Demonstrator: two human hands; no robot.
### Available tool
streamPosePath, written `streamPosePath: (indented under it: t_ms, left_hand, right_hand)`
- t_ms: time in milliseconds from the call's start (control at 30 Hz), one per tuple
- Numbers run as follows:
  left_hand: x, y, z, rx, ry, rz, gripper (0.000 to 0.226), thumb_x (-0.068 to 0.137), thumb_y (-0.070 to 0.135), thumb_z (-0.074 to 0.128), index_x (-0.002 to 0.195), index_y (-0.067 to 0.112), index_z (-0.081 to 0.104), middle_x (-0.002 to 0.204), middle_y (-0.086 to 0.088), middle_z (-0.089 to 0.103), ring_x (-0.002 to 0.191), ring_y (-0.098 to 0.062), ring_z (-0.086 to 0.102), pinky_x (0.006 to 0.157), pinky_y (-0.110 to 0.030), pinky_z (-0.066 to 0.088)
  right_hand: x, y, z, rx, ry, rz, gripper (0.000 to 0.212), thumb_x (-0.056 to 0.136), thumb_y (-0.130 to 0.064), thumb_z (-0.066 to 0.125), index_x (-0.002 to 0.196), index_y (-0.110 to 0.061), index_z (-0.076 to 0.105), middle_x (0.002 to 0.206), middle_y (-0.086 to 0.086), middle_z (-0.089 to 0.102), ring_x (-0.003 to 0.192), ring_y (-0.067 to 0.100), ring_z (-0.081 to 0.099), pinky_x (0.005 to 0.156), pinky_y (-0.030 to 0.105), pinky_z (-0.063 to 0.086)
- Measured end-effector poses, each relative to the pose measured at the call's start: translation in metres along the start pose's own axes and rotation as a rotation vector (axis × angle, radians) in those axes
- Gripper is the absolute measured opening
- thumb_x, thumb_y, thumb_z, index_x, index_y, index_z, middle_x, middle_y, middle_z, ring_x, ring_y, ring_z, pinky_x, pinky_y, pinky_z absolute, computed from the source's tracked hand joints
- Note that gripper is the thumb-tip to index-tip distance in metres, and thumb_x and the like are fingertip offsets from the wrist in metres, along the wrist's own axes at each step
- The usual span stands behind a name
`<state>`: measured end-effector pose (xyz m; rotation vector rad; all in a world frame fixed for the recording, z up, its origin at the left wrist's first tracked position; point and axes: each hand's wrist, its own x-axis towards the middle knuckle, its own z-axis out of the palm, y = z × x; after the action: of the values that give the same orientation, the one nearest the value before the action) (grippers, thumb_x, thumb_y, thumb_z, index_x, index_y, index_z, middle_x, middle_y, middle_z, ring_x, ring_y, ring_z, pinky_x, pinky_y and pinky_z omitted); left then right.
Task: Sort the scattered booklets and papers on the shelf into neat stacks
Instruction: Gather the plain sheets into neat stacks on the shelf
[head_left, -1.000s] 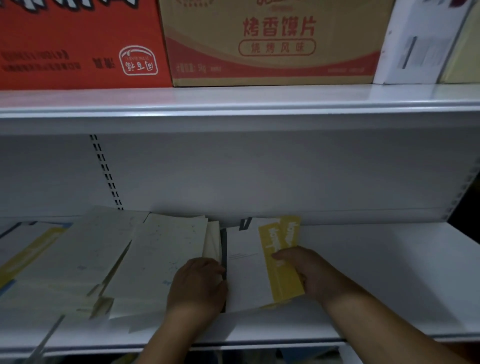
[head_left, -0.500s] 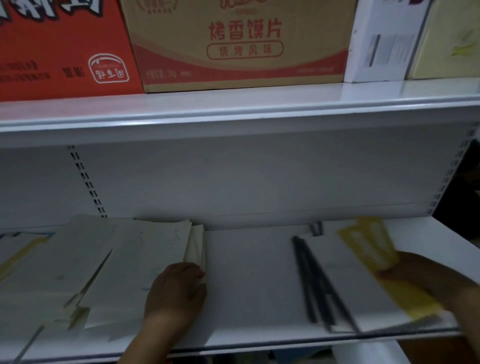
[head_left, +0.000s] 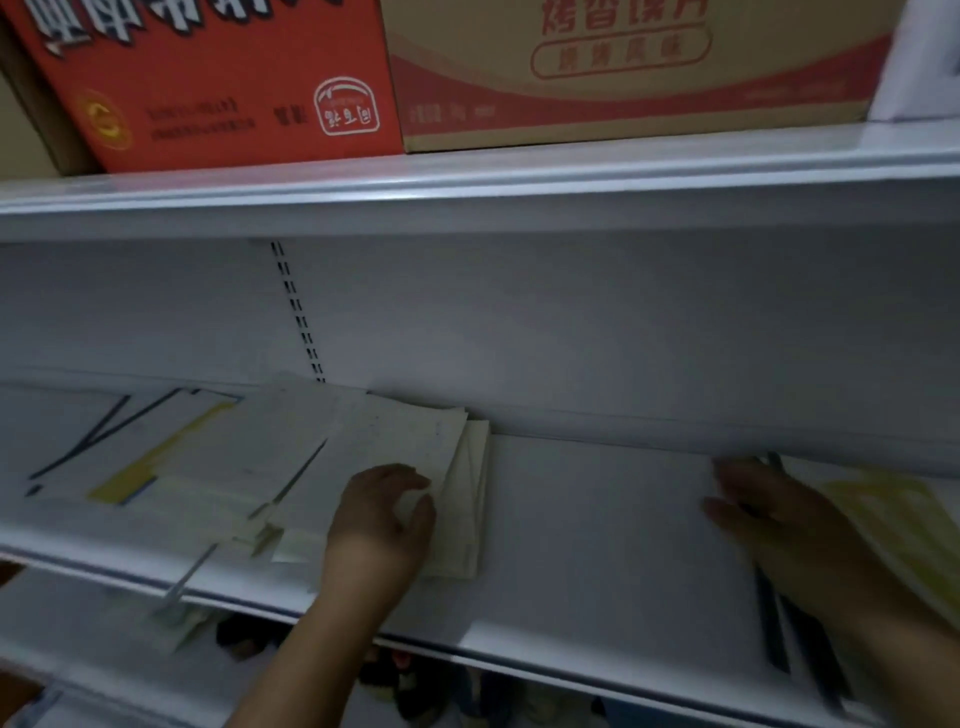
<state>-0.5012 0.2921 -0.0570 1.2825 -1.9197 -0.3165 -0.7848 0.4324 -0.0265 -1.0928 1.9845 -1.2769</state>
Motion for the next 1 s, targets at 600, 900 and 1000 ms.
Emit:
streamPosePath:
  t_ms: [600,900,1000]
  left_hand:
    - [0.003,-0.083,-0.073,-0.373,-0.33,-0.619,0.031,0.091,0.033,0.05,0.075,0.006,0.057,0.078,-0.016,0.06,0.07,-0.018,0.054,0.058,-0.028,0.035]
    - [0.006,-0.104,-0.077,-0.508,-0.413,-0.541,0.04,0.09,0.026,0.054,0.129,0.019,0.054,0.125,0.003,0.058,0.105,-0.009,0.048,0.085,-0.015,0.033]
    - [0.01,-0.105,-0.078,-0.587,-0.384,-0.618,0.042,0.091,0.024,0.053,0.131,0.013,0.051,0.131,-0.002,0.055,0.118,-0.016,0.048,0.092,-0.021,0.029]
  right_hand:
    - [0.035,-0.05,0.238,0.128,-0.138,0.162,0.093,0.066,-0.041,0.079,0.143,-0.017,0.032,0.141,0.001,0.046,0.122,0.023,0.052,0.104,0.043,0.044]
    - [0.034,-0.043,0.228,0.37,-0.073,0.18,0.036,0.082,-0.007,0.067,0.116,-0.015,0.058,0.105,0.002,0.068,0.095,0.022,0.066,0.091,0.041,0.052]
    - [0.029,-0.042,0.228,0.384,-0.049,0.167,0.027,0.086,-0.003,0.061,0.112,-0.01,0.064,0.108,0.008,0.07,0.098,0.027,0.068,0.094,0.047,0.051]
